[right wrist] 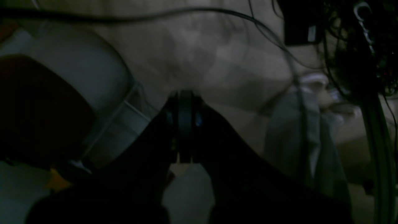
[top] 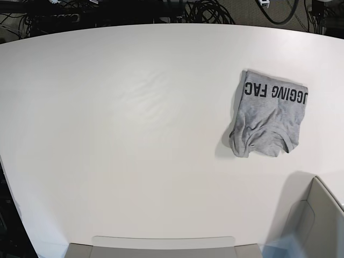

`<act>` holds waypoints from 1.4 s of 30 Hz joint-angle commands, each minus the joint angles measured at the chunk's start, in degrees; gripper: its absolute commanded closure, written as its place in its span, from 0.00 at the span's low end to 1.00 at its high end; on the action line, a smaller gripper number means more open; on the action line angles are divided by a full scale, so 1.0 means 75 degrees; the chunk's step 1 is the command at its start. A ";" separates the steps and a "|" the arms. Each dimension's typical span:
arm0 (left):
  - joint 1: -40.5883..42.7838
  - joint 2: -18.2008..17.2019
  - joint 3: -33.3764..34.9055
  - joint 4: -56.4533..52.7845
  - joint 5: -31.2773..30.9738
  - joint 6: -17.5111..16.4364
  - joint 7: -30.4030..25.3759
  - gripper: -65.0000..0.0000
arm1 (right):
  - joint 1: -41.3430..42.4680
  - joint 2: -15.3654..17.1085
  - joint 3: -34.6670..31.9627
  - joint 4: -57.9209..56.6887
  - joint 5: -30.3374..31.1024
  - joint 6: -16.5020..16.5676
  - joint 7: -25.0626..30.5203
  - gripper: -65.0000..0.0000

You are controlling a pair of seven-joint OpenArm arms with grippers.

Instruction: Fold the T-shirt properly

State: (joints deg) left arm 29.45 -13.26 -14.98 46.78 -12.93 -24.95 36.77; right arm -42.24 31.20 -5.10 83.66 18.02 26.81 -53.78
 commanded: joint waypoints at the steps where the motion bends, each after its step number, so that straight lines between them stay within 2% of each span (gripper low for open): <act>1: -0.0065 -0.0055 -0.0013 -0.0231 0.0112 -0.0008 -0.0197 1.00 | 0.0117 0.0089 -0.0064 -0.0271 0.0018 0.0042 -0.0021 1.00; 5: -0.0452 -0.0020 -0.0013 -0.0782 0.0382 -0.0008 -0.0478 1.00 | 0.0984 0.0042 -0.0697 -0.1842 0.0018 0.0042 0.0038 1.00; 10: -0.0487 -0.0008 -0.0013 -0.0805 0.0429 -0.0008 -0.0666 1.00 | 0.1629 0.0288 -0.2021 -0.3342 0.0018 0.0030 0.1362 1.00; 13: -0.0463 0.0003 -0.0013 -0.0840 0.0429 -0.0008 -0.1440 1.00 | 0.2004 0.0370 -0.2936 -0.3787 0.0018 0.0007 0.1913 1.00; 15: -0.0463 0.0003 -0.0013 -0.1121 0.0429 -0.0008 -0.1897 1.00 | 0.2227 0.0347 -0.3240 -0.4080 0.0018 0.0007 0.2113 1.00; 20: -0.0686 0.0003 -0.0013 -0.2094 0.0429 -0.0008 -0.2916 1.00 | 0.2567 -0.0017 -0.3393 -0.5077 -0.0006 0.0007 0.3004 1.00; 23: -0.0721 0.0097 -0.0013 -0.2774 0.0429 -0.0008 -0.3784 1.00 | 0.2789 -0.0169 -0.3580 -0.5909 -0.0182 0.0007 0.4117 1.00; 27: -0.0827 0.0121 -0.0013 -0.3161 0.0429 -0.0008 -0.4698 1.00 | 0.3082 -0.0368 -0.4084 -0.7069 -0.0908 0.0007 0.5711 1.00; 34: -0.0873 0.0402 -0.0013 -0.3173 0.0429 -0.0008 -0.4979 1.00 | 0.3516 -0.0907 -0.4190 -0.8347 -0.1623 0.0007 0.7610 1.00; 38: -0.0873 0.0648 -0.0013 -0.3173 0.0429 -0.0008 -0.4991 1.00 | 0.3610 -0.1224 -0.4190 -0.8769 -0.2104 0.0007 0.8056 1.00; 42: -0.0873 0.0812 -0.0013 -0.3173 0.0429 -0.0008 -0.5003 1.00 | 0.3610 -0.1411 -0.4202 -0.8792 -0.3288 0.0007 0.8056 1.00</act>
State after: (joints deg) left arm 22.22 -7.07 -15.00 22.90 -9.50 -24.62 -0.16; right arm -14.94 19.84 -36.58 17.65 -7.11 26.41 6.39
